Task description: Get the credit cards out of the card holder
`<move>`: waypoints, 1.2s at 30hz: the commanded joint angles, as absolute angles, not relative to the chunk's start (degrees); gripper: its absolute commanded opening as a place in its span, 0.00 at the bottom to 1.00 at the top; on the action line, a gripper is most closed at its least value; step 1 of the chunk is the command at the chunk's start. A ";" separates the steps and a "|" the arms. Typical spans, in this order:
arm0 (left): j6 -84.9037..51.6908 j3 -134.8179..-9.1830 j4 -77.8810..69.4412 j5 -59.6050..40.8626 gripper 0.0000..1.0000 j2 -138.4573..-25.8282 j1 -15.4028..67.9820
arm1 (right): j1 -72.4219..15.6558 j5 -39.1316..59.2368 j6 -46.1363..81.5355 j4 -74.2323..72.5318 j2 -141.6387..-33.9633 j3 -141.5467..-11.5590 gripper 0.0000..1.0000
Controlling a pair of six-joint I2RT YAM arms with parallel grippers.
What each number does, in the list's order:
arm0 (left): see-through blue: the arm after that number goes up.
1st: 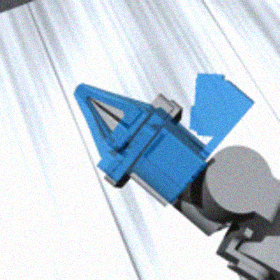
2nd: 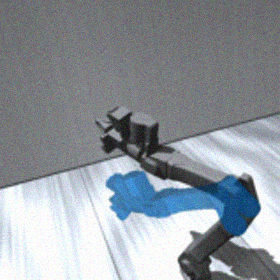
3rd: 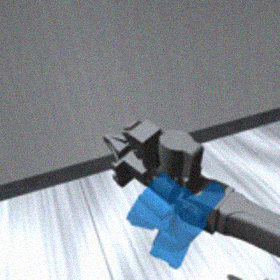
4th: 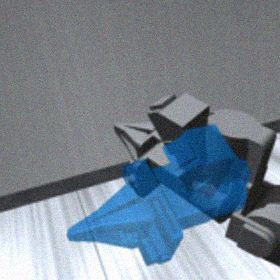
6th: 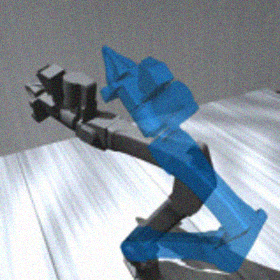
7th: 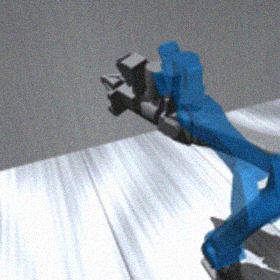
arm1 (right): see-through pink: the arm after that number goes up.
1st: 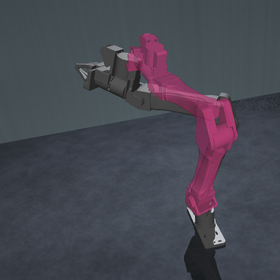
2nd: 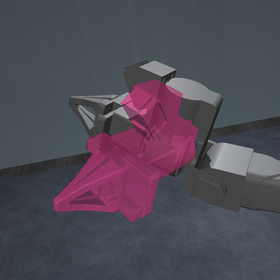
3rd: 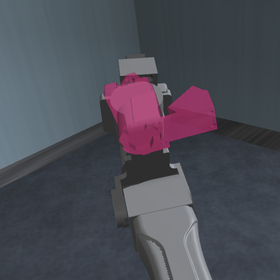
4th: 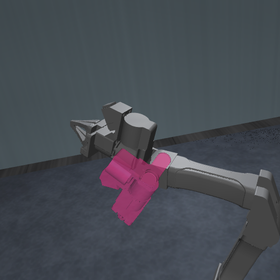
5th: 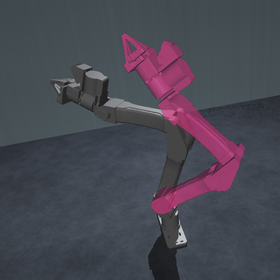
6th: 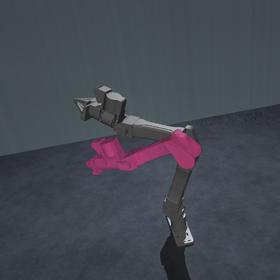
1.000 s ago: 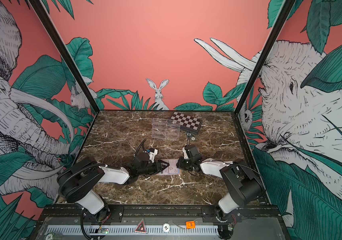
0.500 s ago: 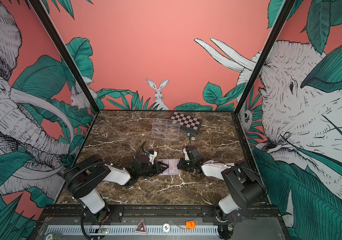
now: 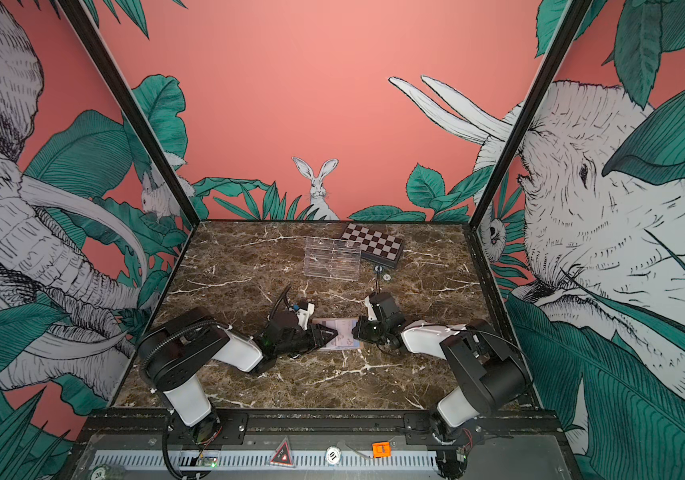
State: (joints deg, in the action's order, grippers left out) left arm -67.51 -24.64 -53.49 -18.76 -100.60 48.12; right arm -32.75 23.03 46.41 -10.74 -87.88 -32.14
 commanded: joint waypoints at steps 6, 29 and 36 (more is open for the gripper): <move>-68.54 -23.51 -57.35 -18.21 0.24 -102.64 48.34 | -33.64 22.62 46.72 -10.37 -89.25 -31.99 0.00; -68.89 -21.70 -60.23 -17.57 0.00 -103.87 48.28 | -33.81 22.40 46.23 -9.93 -89.48 -32.08 0.00; -67.75 -20.54 -57.48 -17.23 0.00 -101.64 48.23 | -33.80 22.26 45.80 -9.08 -89.47 -32.34 0.00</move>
State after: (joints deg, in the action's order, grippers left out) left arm -68.77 -21.58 -59.86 -17.96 -103.44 48.12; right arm -33.28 23.00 46.48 -11.49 -88.36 -32.16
